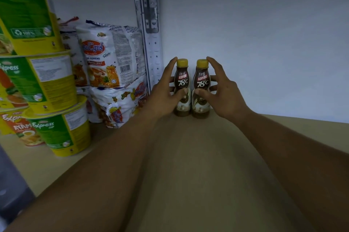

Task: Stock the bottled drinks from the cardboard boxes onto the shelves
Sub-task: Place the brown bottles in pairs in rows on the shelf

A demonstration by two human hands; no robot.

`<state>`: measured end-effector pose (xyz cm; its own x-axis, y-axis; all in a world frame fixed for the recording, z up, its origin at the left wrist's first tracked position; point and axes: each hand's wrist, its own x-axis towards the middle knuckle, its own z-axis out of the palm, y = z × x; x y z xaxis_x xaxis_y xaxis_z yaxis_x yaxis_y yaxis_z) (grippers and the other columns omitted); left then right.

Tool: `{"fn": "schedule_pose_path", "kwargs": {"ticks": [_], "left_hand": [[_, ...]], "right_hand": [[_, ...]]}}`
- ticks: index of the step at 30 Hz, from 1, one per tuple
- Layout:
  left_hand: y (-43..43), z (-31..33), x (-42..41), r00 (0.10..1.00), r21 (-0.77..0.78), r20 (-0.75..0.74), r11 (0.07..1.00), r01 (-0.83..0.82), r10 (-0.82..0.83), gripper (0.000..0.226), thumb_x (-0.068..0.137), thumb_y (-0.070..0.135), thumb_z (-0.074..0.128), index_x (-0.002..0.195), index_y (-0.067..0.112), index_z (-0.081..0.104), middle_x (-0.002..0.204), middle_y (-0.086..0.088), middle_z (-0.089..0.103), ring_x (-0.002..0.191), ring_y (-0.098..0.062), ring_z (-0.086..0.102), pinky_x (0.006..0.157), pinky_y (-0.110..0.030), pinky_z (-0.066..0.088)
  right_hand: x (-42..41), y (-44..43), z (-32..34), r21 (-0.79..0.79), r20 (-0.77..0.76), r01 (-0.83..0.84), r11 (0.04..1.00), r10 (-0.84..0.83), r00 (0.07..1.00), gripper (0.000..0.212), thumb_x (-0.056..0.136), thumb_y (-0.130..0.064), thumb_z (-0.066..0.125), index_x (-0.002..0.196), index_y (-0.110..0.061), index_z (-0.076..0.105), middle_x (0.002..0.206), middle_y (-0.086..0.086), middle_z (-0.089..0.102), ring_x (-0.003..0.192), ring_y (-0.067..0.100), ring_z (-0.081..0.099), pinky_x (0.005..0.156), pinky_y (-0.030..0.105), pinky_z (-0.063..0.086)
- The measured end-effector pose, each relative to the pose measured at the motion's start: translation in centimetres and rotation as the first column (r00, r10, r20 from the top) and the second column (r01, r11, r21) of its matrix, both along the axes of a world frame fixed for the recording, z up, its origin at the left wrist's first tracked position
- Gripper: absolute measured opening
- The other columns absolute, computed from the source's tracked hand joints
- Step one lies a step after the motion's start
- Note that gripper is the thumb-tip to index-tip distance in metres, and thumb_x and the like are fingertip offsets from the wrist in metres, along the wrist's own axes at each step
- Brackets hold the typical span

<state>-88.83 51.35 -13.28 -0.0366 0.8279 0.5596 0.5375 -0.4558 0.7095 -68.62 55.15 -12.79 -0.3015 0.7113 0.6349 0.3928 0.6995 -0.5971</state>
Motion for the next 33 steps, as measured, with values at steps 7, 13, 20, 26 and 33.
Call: {"fn": "schedule_pose_path", "kwargs": {"ticks": [7, 13, 20, 26, 33], "left_hand": [[0.9, -0.1, 0.0, 1.0, 0.015, 0.003, 1.0, -0.011, 0.011, 0.088, 0.098, 0.018, 0.069, 0.159, 0.048, 0.013, 0.156, 0.004, 0.045, 0.135, -0.015, 0.051, 0.106, -0.041, 0.051], [1.3, -0.7, 0.0, 0.999, 0.03, 0.016, 0.999, -0.042, 0.041, 0.086, 0.098, 0.024, 0.07, 0.159, 0.049, 0.014, 0.152, 0.002, 0.048, 0.13, -0.011, 0.053, 0.107, -0.033, 0.049], [1.2, -1.0, 0.1, 0.998, 0.023, 0.03, 0.999, -0.046, 0.046, 0.084, 0.097, 0.023, 0.07, 0.158, 0.049, 0.018, 0.132, 0.028, 0.05, 0.115, 0.011, 0.054, 0.105, -0.031, 0.05], [1.1, -1.2, 0.0, 0.998, 0.018, 0.045, 0.999, -0.049, 0.048, 0.089, 0.095, 0.02, 0.073, 0.158, 0.05, 0.018, 0.143, 0.007, 0.054, 0.127, -0.008, 0.057, 0.106, -0.04, 0.052], [1.1, -1.3, 0.0, 0.998, 0.014, 0.048, 0.999, -0.049, 0.049, 0.087, 0.096, 0.02, 0.071, 0.159, 0.049, 0.019, 0.15, 0.004, 0.052, 0.131, -0.011, 0.055, 0.106, -0.041, 0.052]], "right_hand": [[-0.4, 1.1, -0.7, 0.023, -0.005, 0.035, 0.999, -0.035, 0.999, 0.091, 0.091, -0.035, 0.075, 0.157, -0.051, 0.015, 0.137, -0.005, 0.059, 0.116, 0.014, 0.062, 0.097, 0.047, 0.055], [-0.6, 1.0, -1.4, 0.012, -0.081, 0.026, 1.0, -0.025, 0.996, 0.087, 0.092, -0.031, 0.075, 0.158, -0.047, 0.02, 0.128, -0.016, 0.055, 0.109, 0.004, 0.058, 0.097, 0.033, 0.054], [-0.7, 0.4, -2.3, 0.002, -0.104, -0.024, 1.0, 0.024, 0.994, 0.08, 0.096, -0.032, 0.07, 0.158, -0.043, 0.02, 0.14, -0.016, 0.051, 0.112, -0.004, 0.052, 0.096, 0.022, 0.047], [-0.7, 0.9, -2.4, -0.008, -0.133, -0.022, 1.0, 0.021, 0.991, 0.078, 0.095, -0.026, 0.072, 0.155, -0.044, 0.025, 0.111, -0.041, 0.045, 0.098, -0.031, 0.048, 0.076, -0.004, 0.041], [-0.7, 0.5, -2.3, -0.019, -0.141, -0.016, 1.0, 0.013, 0.99, 0.079, 0.095, -0.032, 0.072, 0.157, -0.044, 0.025, 0.135, -0.018, 0.057, 0.113, -0.008, 0.055, 0.095, 0.022, 0.052]]}}
